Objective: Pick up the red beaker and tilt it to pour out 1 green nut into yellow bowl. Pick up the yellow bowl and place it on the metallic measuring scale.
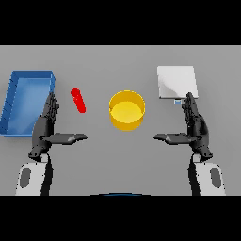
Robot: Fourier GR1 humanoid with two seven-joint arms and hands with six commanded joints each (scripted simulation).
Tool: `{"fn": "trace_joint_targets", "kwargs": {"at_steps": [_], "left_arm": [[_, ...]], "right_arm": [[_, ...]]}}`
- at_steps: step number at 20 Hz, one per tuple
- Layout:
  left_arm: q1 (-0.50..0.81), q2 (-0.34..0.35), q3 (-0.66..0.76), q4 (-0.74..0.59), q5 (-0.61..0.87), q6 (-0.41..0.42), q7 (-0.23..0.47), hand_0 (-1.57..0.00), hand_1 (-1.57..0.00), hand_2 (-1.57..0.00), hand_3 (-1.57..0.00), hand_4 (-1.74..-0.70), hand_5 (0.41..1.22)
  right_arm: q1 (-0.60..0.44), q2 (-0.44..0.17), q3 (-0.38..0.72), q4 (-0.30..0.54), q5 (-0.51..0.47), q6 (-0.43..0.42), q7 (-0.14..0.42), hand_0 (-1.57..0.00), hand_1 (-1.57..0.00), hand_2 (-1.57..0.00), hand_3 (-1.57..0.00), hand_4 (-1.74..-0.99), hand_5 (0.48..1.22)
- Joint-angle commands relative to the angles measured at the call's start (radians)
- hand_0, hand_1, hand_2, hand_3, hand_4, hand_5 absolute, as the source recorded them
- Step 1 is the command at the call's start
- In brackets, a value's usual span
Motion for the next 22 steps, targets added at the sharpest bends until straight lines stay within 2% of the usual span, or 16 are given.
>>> {"fn": "trace_joint_targets", "kwargs": {"at_steps": [1, 6, 7, 8, 9, 11, 14, 16, 19, 22], "left_arm": [[0.003, 0.002, 0.001, -0.002, 0.002, -0.001, -0.002, 0.00, 0.00, 0.00, 0.00, -1.15, 0.599], [0.036, 0.023, 0.010, -0.026, 0.021, -0.022, -0.016, 0.00, 0.00, 0.00, 0.00, -1.15, 0.599], [0.073, 0.051, -0.016, -0.069, -0.011, -0.036, -0.029, 0.00, 0.00, 0.00, 0.00, -1.15, 0.599], [0.095, 0.070, -0.033, -0.101, -0.034, -0.040, -0.024, 0.00, 0.00, 0.00, 0.00, -1.16, 0.599], [0.106, 0.079, -0.048, -0.123, -0.051, -0.043, -0.011, 0.00, 0.00, 0.00, 0.00, -1.16, 0.599], [0.124, 0.082, -0.068, -0.153, -0.076, -0.038, 0.018, 0.00, 0.00, 0.00, 0.00, -1.16, 0.599], [0.134, 0.096, -0.078, -0.170, -0.089, -0.046, 0.031, 0.00, 0.00, 0.00, 0.00, -1.16, 0.603], [0.129, 0.096, -0.089, -0.148, -0.107, -0.048, 0.035, 0.00, 0.00, 0.00, 0.00, -1.16, 0.602], [0.058, 0.068, -0.098, -0.060, -0.133, -0.033, 0.022, 0.00, 0.00, 0.00, 0.00, -1.19, 0.611], [-0.026, 0.068, -0.085, 0.052, -0.163, -0.016, -0.001, 0.00, 0.00, 0.00, 0.00, -1.22, 0.626]], "right_arm": [[0.000, 0.002, 0.001, 0.000, 0.001, -0.002, 0.000, 0.00, 0.00, 0.00, 0.00, -1.167, 0.599], [0.003, 0.019, 0.017, -0.006, 0.017, -0.016, -0.003, 0.00, 0.00, 0.00, 0.00, -1.167, 0.599], [0.036, -0.025, 0.059, -0.042, 0.135, -0.051, -0.066, 0.00, 0.00, 0.00, 0.00, -1.167, 0.599], [0.068, -0.034, 0.096, -0.060, 0.217, -0.079, -0.094, 0.00, 0.00, 0.00, 0.00, -1.163, 0.595], [0.081, -0.040, 0.117, -0.078, 0.266, -0.096, -0.099, 0.00, 0.00, 0.00, 0.00, -1.162, 0.594], [0.076, -0.039, 0.137, -0.089, 0.315, -0.116, -0.055, 0.00, 0.00, 0.00, 0.00, -1.159, 0.590], [0.105, -0.039, 0.143, -0.112, 0.308, -0.108, -0.083, 0.00, 0.00, 0.00, 0.00, -1.183, 0.596], [0.100, -0.032, 0.144, -0.119, 0.293, -0.097, -0.060, 0.00, 0.00, 0.00, 0.00, -1.199, 0.603], [0.110, -0.043, 0.135, -0.124, 0.272, -0.079, -0.074, 0.00, 0.00, 0.00, 0.00, -1.230, 0.617], [0.107, -0.048, 0.129, -0.120, 0.260, -0.071, -0.084, 0.00, 0.00, 0.00, 0.00, -1.256, 0.631]]}}
